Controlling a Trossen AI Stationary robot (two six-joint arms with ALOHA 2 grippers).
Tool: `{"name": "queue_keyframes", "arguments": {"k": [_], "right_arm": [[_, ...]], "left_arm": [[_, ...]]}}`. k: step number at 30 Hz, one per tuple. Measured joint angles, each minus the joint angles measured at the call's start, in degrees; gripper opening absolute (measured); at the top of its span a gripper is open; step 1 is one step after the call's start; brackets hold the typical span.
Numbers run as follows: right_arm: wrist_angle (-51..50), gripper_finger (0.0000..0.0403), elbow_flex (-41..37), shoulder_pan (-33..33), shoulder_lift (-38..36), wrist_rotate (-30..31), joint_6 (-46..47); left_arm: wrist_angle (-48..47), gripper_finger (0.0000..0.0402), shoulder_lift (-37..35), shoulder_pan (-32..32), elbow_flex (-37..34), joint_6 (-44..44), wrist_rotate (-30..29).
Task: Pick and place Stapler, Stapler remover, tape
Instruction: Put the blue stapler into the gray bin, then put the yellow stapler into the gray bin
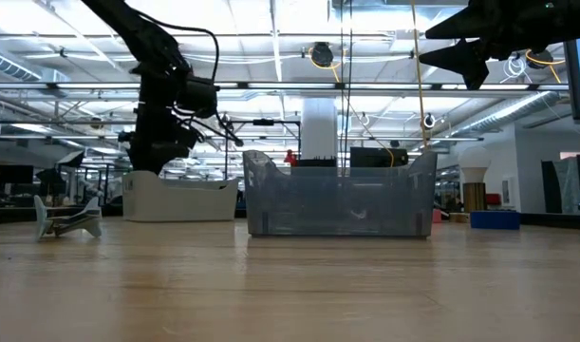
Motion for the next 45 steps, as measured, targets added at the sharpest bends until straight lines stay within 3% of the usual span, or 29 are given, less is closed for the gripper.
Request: {"name": "queue_keyframes", "arguments": {"k": [11, 26, 35, 40, 45], "right_arm": [[0.0, 0.0212, 0.0, 0.0, 0.0, 0.0, -0.3], [0.0, 0.0212, 0.0, 0.0, 0.0, -0.2, -0.3], [0.0, 0.0212, 0.0, 0.0, 0.0, -0.1, -0.3], [0.0, 0.0212, 0.0, 0.0, 0.0, -0.1, -0.3], [0.0, 0.0212, 0.0, 0.0, 0.0, -0.1, -0.5]], "left_arm": [[0.4, 0.0080, 0.0, -0.2, 0.0, -1.7, 0.0], [0.4, 0.0164, 0.0, -0.2, 0.0, -2.7, 0.0], [0.3, 0.0169, -1.8, -0.7, 3.6, -2.3, 0.4], [5.0, 0.0162, -2.6, -3.3, 11.0, 6.6, 5.1], [23.3, 0.0161, -2.6, -8.2, 13.5, 27.4, 10.0]]}}
